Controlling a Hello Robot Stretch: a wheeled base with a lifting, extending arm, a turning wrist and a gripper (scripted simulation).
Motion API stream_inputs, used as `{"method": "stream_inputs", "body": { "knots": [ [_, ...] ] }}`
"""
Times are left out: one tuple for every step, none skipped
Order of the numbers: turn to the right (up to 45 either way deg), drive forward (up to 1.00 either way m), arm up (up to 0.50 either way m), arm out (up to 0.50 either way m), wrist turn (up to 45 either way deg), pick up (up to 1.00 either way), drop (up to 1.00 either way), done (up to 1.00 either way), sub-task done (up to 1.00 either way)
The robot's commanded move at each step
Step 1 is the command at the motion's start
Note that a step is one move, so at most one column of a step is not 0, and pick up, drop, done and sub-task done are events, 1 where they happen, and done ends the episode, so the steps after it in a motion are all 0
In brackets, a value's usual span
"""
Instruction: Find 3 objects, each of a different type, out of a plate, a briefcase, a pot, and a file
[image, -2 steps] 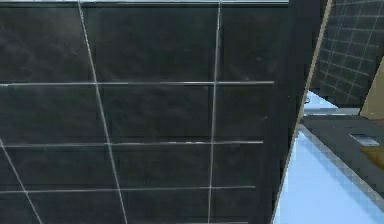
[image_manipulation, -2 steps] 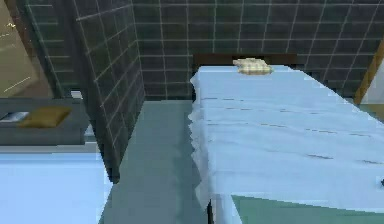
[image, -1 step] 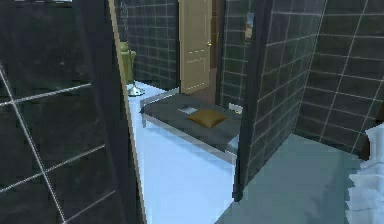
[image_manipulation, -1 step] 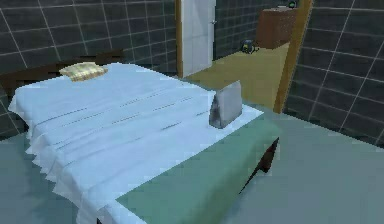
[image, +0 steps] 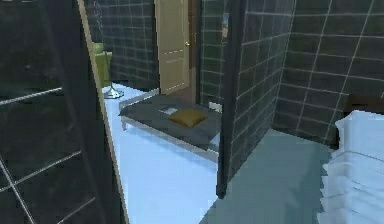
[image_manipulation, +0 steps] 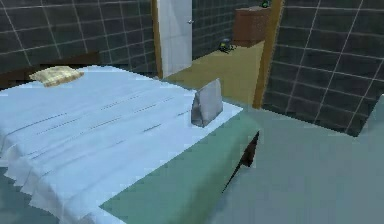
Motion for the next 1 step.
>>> {"method": "stream_inputs", "body": {
  "knots": [
    [0.0,0.5,0.0,0.0,0.0,0.0,0.0,0.0,0.0]
  ]
}}
